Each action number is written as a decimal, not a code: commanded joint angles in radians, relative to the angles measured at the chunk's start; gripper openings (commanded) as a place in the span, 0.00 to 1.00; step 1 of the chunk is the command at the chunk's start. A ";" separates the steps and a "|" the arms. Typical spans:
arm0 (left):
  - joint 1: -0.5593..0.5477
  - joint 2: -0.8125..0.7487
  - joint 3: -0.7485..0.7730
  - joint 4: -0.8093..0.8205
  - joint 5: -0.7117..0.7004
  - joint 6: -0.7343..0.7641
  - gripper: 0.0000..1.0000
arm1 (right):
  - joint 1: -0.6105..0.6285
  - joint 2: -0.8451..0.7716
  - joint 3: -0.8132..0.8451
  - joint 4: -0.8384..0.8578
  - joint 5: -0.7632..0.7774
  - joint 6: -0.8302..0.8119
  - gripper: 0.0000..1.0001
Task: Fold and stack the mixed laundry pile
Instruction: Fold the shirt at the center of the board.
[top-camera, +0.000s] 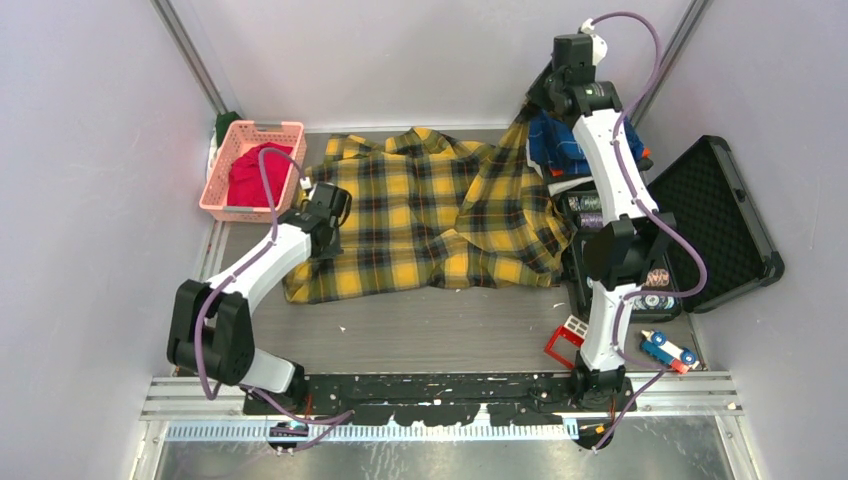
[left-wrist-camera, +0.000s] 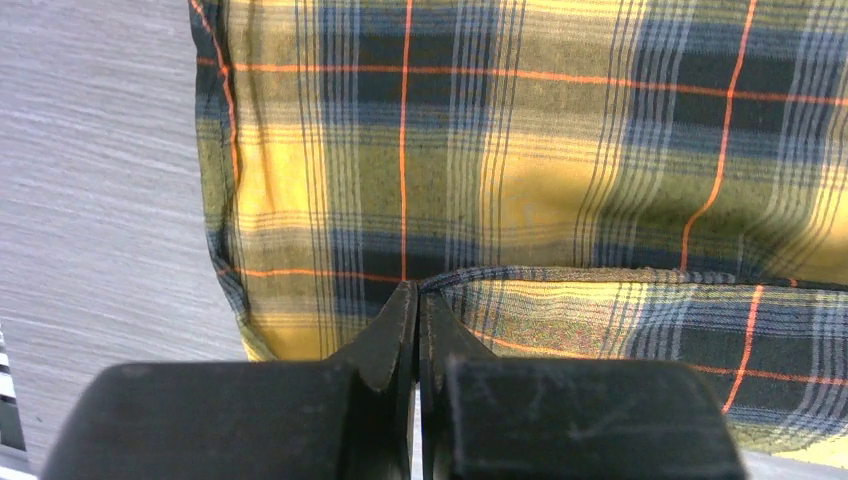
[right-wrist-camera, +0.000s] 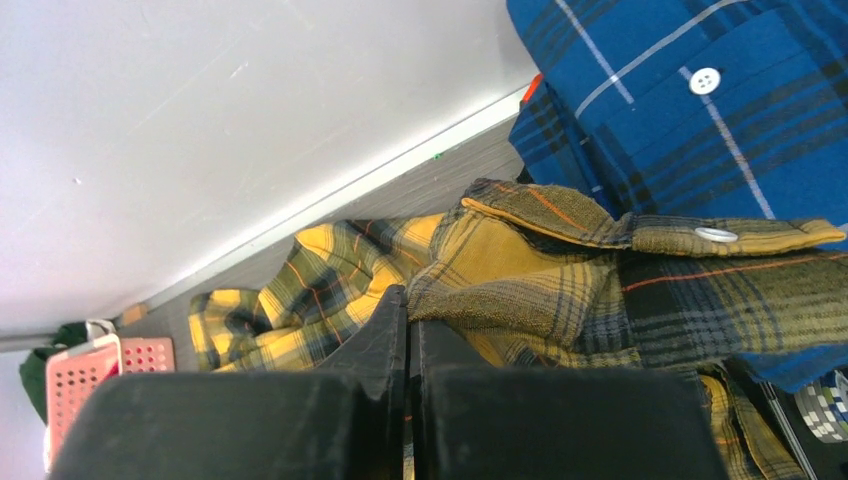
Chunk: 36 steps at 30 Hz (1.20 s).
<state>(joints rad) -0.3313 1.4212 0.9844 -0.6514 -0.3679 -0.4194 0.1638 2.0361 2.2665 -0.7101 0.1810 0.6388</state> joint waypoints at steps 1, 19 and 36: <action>0.006 0.056 0.050 0.117 -0.076 0.053 0.00 | 0.040 0.018 0.012 0.051 -0.005 -0.084 0.01; 0.006 0.421 0.359 0.078 -0.224 0.298 0.00 | 0.105 0.090 0.050 0.057 0.058 -0.202 0.01; 0.231 -0.112 0.032 0.038 0.067 -0.109 0.99 | 0.134 -0.494 -0.573 -0.218 0.130 0.110 0.66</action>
<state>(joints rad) -0.1993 1.4261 1.1519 -0.6273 -0.4252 -0.3939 0.3027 1.8648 2.0315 -0.9195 0.3378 0.5652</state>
